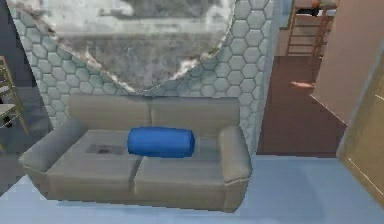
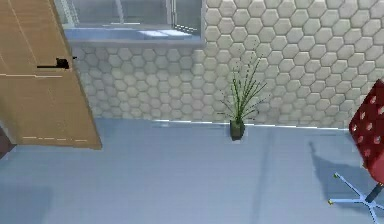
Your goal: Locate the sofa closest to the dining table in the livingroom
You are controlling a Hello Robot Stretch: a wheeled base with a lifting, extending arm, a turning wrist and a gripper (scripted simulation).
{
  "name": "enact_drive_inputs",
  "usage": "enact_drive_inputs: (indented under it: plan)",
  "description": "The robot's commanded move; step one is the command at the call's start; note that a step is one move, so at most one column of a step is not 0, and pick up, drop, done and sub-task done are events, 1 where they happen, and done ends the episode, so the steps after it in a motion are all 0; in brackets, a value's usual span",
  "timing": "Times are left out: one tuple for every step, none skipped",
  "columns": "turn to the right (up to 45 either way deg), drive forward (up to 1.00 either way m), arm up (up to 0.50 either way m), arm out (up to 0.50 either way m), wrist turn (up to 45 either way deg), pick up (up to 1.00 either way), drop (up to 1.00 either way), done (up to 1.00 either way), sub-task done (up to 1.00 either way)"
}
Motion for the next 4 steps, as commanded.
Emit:
enact_drive_inputs:
  plan:
    - [0.0,0.35,0.00,0.00,0.0,0.00,0.00,0.00,0.00]
    - [-45.0,0.00,0.00,0.00,0.0,0.00,0.00,0.00,0.00]
    - [-45.0,0.00,0.00,0.00,0.0,0.00,0.00,0.00,0.00]
    - [-45.0,0.00,0.00,0.00,0.0,0.00,0.00,0.00,0.00]
